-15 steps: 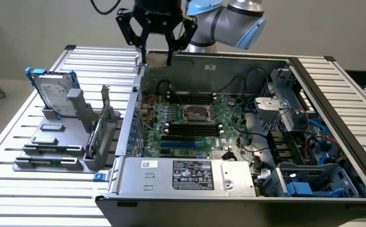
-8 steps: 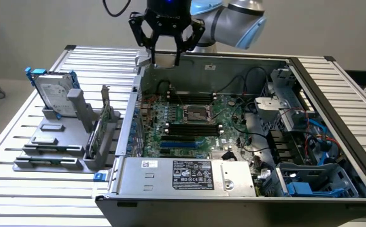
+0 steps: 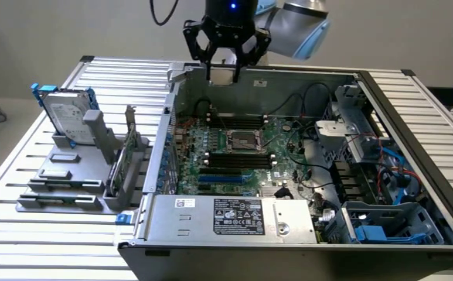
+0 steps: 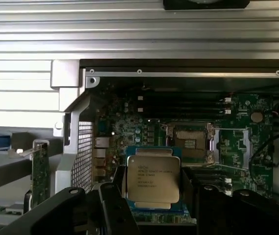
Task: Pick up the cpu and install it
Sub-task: 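Pick up the cpu and move it towards the insertion slot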
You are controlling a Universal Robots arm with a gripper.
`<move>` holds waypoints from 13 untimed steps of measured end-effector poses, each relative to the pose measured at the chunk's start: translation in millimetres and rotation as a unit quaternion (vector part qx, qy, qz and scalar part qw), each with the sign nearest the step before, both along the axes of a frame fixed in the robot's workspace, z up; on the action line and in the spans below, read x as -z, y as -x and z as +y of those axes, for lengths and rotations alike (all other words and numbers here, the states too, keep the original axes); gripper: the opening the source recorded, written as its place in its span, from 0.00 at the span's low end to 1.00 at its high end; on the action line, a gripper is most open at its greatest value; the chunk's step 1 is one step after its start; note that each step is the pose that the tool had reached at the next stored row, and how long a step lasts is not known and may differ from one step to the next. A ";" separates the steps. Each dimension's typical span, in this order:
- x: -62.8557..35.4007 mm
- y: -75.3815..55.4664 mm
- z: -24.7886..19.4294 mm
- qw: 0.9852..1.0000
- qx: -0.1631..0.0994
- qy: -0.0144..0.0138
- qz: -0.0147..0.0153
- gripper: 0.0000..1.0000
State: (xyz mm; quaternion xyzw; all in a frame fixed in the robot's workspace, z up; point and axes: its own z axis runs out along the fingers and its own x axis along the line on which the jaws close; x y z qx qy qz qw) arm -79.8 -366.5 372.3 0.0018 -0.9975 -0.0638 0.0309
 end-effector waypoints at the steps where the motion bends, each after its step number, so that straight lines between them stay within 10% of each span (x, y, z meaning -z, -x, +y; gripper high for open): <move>1: 1.8 -4.5 1.5 1.000 0.000 0.000 0.000 0.55; 13: 23.7 -42.4 7.3 1.000 0.000 0.000 0.000 0.55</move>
